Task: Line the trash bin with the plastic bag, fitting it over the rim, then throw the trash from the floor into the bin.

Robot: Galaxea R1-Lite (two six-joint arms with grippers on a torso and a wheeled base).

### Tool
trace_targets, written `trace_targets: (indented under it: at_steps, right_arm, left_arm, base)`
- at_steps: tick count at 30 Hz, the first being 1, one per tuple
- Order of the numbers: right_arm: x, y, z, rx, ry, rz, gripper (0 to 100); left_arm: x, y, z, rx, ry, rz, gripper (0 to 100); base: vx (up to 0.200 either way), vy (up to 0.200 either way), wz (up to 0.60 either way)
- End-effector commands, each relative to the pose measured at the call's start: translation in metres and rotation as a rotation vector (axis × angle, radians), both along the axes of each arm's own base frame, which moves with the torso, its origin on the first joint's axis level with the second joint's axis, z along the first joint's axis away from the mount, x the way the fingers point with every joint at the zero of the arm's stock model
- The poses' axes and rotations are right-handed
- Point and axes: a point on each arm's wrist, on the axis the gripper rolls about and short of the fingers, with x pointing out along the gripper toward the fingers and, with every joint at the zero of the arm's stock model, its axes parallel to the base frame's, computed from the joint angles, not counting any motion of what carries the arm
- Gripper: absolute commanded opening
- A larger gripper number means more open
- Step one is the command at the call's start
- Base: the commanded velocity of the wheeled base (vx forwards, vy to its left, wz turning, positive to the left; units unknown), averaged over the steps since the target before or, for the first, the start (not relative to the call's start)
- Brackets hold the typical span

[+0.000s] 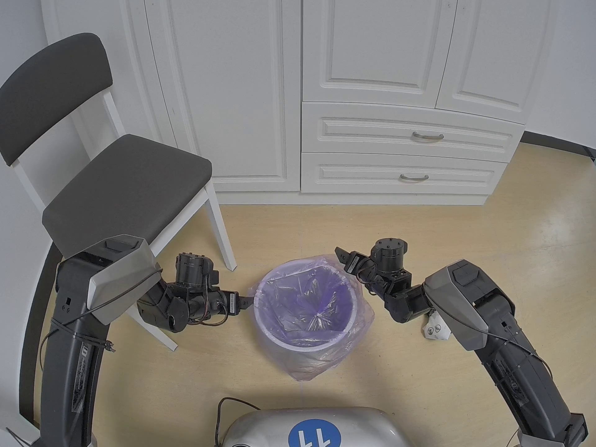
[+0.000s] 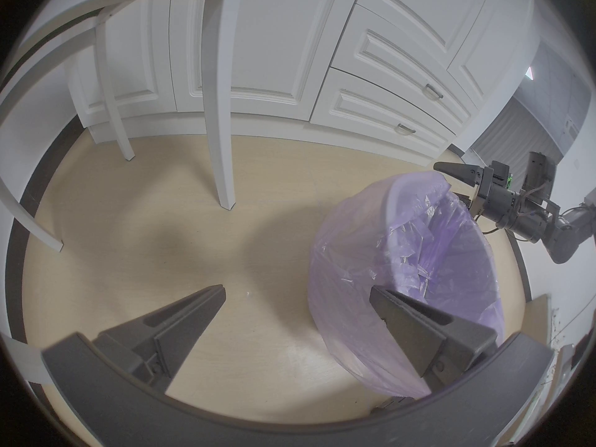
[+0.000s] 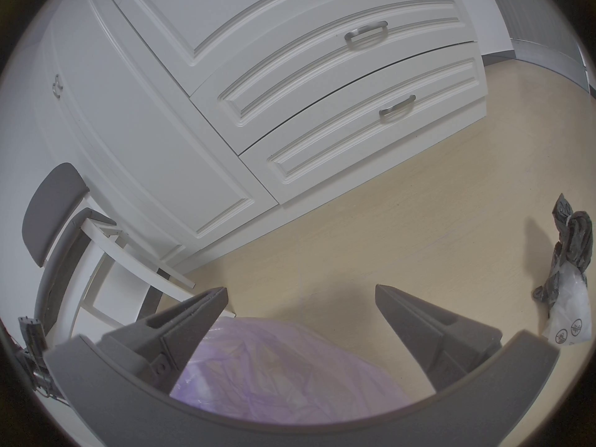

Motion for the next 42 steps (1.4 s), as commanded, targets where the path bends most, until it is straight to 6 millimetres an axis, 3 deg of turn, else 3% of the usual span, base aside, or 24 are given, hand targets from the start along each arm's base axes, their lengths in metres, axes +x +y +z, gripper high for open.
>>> trace_targets:
  at_steps: [1,5,6,11,14,21,28,33,34,36,42]
  right_arm:
    - [0.001,-0.005,0.000,-0.004,0.002,-0.010,100]
    - [0.003,-0.009,0.001,-0.004,0.001,-0.017,100]
    - [0.005,-0.016,-0.001,-0.012,0.002,-0.039,100]
    - [0.011,-0.038,-0.003,-0.028,0.003,-0.077,100]
    - [0.012,-0.042,-0.004,-0.028,0.004,-0.083,100]
    - [0.013,-0.049,-0.017,-0.083,0.014,-0.075,100]
    - [0.012,-0.050,-0.018,-0.091,0.018,-0.076,100]
    - [0.014,-0.056,-0.011,-0.099,0.007,-0.094,100]
    - [0.015,-0.064,-0.004,-0.107,0.013,-0.108,100]
    - [0.011,-0.074,0.000,-0.130,0.049,-0.114,100]
    - [0.012,-0.103,0.004,-0.206,0.157,-0.133,100]
  left_arm:
    - [0.018,-0.004,0.005,0.008,0.001,0.003,100]
    - [0.029,-0.005,-0.005,0.031,0.013,-0.009,100]
    - [0.045,-0.002,-0.016,0.070,0.035,-0.040,100]
    - [0.064,-0.004,-0.036,0.143,0.109,-0.082,100]
    - [0.068,-0.003,-0.039,0.154,0.126,-0.087,100]
    - [0.069,-0.003,-0.068,0.173,0.156,-0.113,100]
    - [0.072,-0.003,-0.066,0.175,0.120,-0.103,100]
    - [0.077,-0.003,-0.054,0.198,0.072,-0.074,100]
    - [0.079,-0.002,-0.033,0.218,0.044,-0.049,100]
    - [0.069,0.001,-0.020,0.230,0.063,-0.048,100]
    - [0.045,0.006,-0.003,0.257,0.092,-0.040,100]
  base:
    - [0.000,0.000,0.00]
    - [0.000,0.000,0.00]
    - [0.000,0.000,0.00]
    - [0.000,0.000,0.00]
    - [0.000,0.000,0.00]
    - [0.000,0.000,0.00]
    - [0.000,0.000,0.00]
    - [0.000,0.000,0.00]
    - [0.000,0.000,0.00]
    - [0.000,0.000,0.00]
    - [0.000,0.000,0.00]
